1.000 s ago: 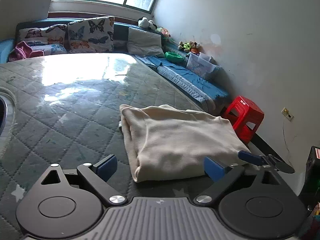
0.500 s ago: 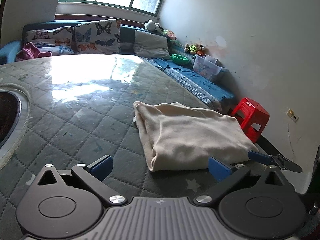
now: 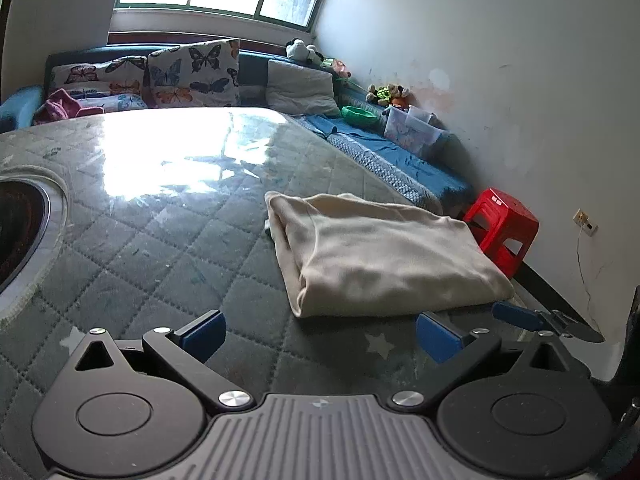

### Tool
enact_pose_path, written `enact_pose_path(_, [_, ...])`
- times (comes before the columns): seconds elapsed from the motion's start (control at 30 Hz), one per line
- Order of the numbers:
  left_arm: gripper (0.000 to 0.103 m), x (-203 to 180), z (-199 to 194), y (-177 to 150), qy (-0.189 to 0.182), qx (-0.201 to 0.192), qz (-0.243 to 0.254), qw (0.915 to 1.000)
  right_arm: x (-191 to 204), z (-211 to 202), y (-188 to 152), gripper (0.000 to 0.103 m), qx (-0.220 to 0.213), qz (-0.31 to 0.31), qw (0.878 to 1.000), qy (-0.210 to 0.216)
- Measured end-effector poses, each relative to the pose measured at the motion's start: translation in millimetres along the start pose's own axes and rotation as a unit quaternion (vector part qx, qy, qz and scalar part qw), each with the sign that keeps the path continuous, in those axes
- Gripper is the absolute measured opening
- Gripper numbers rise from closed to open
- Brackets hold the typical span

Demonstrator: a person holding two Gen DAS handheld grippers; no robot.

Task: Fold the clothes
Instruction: 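Release the folded sweatshirt and withdraw both tools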

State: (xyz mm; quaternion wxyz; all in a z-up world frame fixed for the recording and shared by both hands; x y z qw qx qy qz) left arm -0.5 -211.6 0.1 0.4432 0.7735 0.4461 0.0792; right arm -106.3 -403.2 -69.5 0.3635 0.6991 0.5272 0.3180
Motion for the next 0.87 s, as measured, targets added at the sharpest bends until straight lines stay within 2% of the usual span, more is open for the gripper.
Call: enact_pose_path(0.87, [0.103,-10.6,2.3,-19.9,0.007,0.023,0.007,0.9997,-0.9,-8.5,-12.0,0.103,-0.011,0.021,1.0,0.0])
Point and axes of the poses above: each gripper's, at about its wrist camera, not at the fingertips, and z roughly the way its jaws point, x to its left, y to its top, the point moved 9 cm from there along z, roughly the way its jaws point, and after that the axes turned 1 degree about z, right-handed, at the moved point
